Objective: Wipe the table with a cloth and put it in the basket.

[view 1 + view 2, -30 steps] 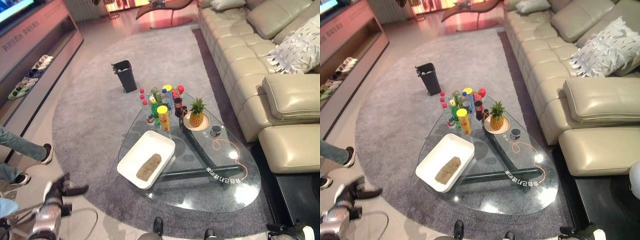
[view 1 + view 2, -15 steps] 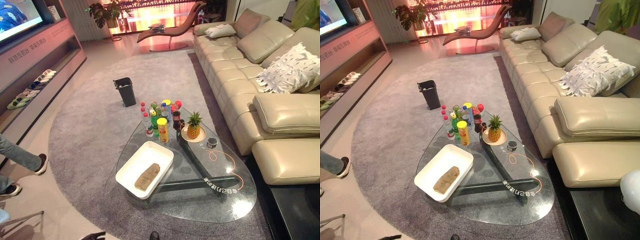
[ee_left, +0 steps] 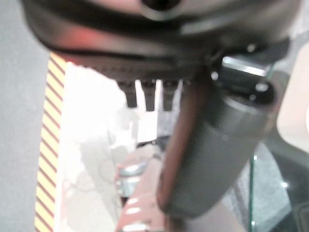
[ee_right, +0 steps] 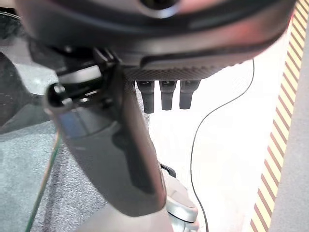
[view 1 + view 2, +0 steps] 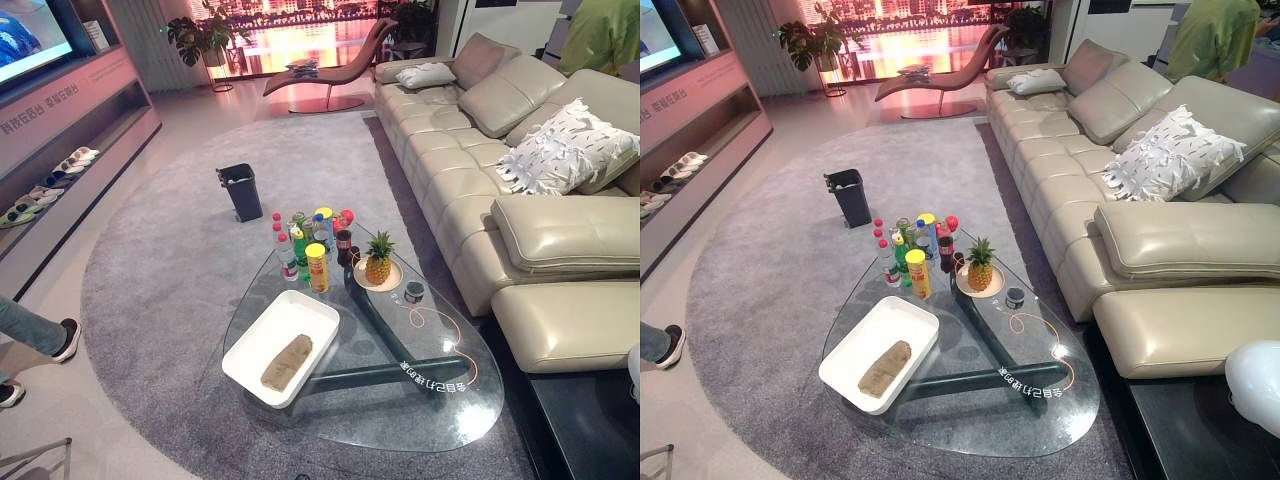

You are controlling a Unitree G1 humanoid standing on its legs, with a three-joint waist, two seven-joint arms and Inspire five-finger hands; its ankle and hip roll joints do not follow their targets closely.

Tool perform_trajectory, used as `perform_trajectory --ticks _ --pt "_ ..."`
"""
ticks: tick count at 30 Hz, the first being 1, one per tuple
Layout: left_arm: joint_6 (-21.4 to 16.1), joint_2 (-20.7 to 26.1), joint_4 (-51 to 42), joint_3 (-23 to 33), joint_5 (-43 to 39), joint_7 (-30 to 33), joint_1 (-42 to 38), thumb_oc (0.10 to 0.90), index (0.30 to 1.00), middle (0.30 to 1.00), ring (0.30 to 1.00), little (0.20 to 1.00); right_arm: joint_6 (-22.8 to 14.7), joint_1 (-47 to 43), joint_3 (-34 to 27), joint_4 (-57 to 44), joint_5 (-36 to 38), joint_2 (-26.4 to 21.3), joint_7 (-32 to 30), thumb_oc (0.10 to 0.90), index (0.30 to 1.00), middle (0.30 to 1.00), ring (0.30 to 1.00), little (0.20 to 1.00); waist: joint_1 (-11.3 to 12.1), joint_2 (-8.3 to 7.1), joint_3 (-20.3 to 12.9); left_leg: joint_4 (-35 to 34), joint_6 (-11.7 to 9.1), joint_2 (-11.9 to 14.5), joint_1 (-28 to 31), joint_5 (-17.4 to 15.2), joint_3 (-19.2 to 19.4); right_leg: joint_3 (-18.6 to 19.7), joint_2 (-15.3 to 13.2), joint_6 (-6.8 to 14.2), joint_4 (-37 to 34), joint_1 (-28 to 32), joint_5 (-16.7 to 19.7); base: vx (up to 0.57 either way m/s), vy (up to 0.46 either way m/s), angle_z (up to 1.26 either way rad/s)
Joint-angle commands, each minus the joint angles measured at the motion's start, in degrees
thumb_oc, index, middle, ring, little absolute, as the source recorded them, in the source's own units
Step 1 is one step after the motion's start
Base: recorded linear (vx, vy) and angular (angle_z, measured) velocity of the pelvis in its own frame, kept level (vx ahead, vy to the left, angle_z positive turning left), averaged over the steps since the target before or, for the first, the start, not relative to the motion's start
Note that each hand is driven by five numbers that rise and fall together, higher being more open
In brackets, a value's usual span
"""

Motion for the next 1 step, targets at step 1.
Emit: perform_trajectory --ticks 1 --pt "0.43 2.13 2.66 0.15 1.41 -0.11 -4.30 0.800 0.900 0.900 0.900 0.900 0.87 -3.12 1.83 2.04 -1.80 1.12 0.01 0.800 0.900 0.900 0.900 0.900 0.29 -2.51 2.40 0.32 -1.12 1.34 4.23 -1.15 1.79 1.66 -3.68 3.00 0.46 -0.60 4.46 0.02 0.008 -0.05"
